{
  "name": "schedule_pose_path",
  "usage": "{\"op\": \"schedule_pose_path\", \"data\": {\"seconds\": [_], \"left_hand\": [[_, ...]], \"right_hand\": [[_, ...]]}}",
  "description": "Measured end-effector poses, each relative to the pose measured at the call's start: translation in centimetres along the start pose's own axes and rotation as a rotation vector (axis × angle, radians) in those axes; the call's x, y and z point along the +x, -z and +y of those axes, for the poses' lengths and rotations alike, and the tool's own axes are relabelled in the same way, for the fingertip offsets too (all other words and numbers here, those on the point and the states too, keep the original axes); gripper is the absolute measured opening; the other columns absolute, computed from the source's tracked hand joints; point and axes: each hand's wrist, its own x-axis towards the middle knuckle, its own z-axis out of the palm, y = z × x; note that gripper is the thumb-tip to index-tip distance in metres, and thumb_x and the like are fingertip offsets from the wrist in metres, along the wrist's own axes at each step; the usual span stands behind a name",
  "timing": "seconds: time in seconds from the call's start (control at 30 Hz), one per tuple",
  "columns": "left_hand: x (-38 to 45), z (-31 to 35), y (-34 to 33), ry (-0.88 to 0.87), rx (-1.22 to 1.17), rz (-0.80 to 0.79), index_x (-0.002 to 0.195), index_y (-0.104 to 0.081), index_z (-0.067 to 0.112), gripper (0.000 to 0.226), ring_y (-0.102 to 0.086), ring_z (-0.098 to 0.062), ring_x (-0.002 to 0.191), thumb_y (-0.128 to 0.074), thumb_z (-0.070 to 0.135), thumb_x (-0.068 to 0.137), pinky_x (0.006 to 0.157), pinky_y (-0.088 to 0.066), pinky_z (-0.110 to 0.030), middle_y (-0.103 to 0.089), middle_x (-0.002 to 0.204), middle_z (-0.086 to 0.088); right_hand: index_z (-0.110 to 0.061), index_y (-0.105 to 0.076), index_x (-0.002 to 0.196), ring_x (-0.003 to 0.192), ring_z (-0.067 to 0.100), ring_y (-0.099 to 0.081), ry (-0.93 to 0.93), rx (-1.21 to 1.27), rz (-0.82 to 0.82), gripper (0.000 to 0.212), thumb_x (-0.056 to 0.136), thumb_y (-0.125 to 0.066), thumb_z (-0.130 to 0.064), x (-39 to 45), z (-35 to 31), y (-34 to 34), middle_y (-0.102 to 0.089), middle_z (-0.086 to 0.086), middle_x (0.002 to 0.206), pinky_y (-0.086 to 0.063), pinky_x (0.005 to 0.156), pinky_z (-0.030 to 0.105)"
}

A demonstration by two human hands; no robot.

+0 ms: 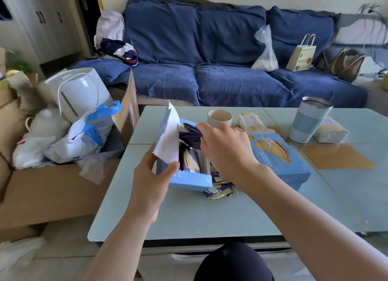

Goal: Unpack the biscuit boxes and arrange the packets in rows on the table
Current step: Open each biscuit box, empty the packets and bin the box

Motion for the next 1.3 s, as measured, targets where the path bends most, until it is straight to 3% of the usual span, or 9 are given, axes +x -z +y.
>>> {"op": "schedule_pose_path", "data": {"seconds": [0.2,0.3,0.43,0.53,0.73,0.8,0.97,1.07,1.3], "left_hand": [[0.8,0.0,0.8,0.013,-0.068,0.145,0.086,-0.065,0.022,0.019,-0.055,-0.021,0.078,-0.066,0.022,0.067,0.072,-0.051,-0.042,-0.059,0.076,0.006],[1.0,0.0,1.8,0.039,-0.103,0.167,0.088,-0.066,0.022,0.020,-0.055,-0.018,0.079,-0.065,0.021,0.068,0.076,-0.056,-0.047,-0.059,0.080,0.006],[1.0,-0.4,2.5,0.060,-0.142,0.181,0.089,-0.068,0.027,0.018,-0.057,-0.011,0.074,-0.068,0.012,0.079,0.065,-0.056,-0.035,-0.062,0.081,0.011],[1.0,-0.7,2.7,0.097,-0.167,0.213,0.087,-0.067,0.028,0.020,-0.061,-0.013,0.075,-0.065,0.008,0.084,0.058,-0.055,-0.027,-0.063,0.082,0.007],[0.5,-0.7,2.8,0.132,-0.210,0.207,0.092,-0.068,0.024,0.018,-0.064,-0.012,0.074,-0.065,0.008,0.085,0.061,-0.057,-0.030,-0.066,0.090,0.001],[0.5,-0.6,2.9,0.151,-0.228,0.203,0.096,-0.068,0.020,0.017,-0.065,-0.014,0.078,-0.065,0.008,0.085,0.065,-0.058,-0.033,-0.067,0.093,-0.002],[0.2,-0.6,3.3,0.178,-0.241,0.196,0.103,-0.068,0.017,0.020,-0.065,-0.019,0.085,-0.065,0.008,0.085,0.075,-0.058,-0.040,-0.069,0.102,-0.008],[0.1,-0.7,3.6,0.179,-0.241,0.198,0.101,-0.068,0.018,0.019,-0.065,-0.018,0.082,-0.064,0.008,0.086,0.070,-0.059,-0.035,-0.068,0.094,-0.004],[-0.1,-1.1,3.4,0.209,-0.244,0.198,0.091,-0.066,0.015,0.010,-0.061,-0.019,0.081,-0.064,0.006,0.087,0.069,-0.057,-0.035,-0.062,0.087,-0.003]], "right_hand": [[-0.016,-0.053,0.097,0.064,0.031,-0.054,-0.042,0.172,0.004,0.011,0.093,-0.043,-0.018,0.1,1.4,0.9,-0.061,0.005,0.073,-0.033,0.051,0.031],[-0.013,-0.054,0.088,0.063,0.031,-0.054,-0.172,0.362,-0.006,0.009,0.090,-0.046,-0.018,0.2,3.1,0.5,-0.055,0.007,0.066,-0.038,0.050,0.031],[-0.002,-0.063,0.091,0.068,0.031,-0.054,-0.429,0.666,-0.191,0.017,0.088,-0.053,-0.015,-0.1,4.7,-2.5,-0.063,0.020,0.075,-0.040,0.057,0.032],[-0.003,-0.068,0.094,0.067,0.025,-0.054,-0.669,0.901,-0.315,0.019,0.087,-0.055,-0.014,-0.7,5.0,-5.0,-0.065,0.016,0.077,-0.041,0.058,0.030],[-0.004,-0.069,0.091,0.065,0.022,-0.058,-0.868,1.031,-0.400,0.019,0.085,-0.055,-0.015,-0.5,4.0,-8.2,-0.069,0.012,0.079,-0.056,0.066,0.037],[-0.003,-0.069,0.090,0.064,0.020,-0.059,-0.870,1.051,-0.381,0.019,0.083,-0.057,-0.015,0.0,3.4,-8.5,-0.068,0.010,0.076,-0.058,0.070,0.038],[-0.008,-0.058,0.073,0.053,0.017,-0.050,-0.731,0.952,-0.387,0.012,0.082,-0.060,-0.015,1.5,1.0,-8.4,-0.054,0.004,0.061,-0.041,0.050,0.023],[-0.006,-0.053,0.074,0.058,0.021,-0.046,-0.659,0.861,-0.382,0.013,0.084,-0.059,-0.012,2.0,0.1,-8.7,-0.052,0.008,0.068,-0.037,0.050,0.024],[-0.006,-0.060,0.096,0.082,0.032,-0.060,-0.511,0.540,-0.335,0.014,0.088,-0.058,-0.017,1.6,0.4,-7.0,-0.063,0.009,0.090,-0.050,0.062,0.033]]}}
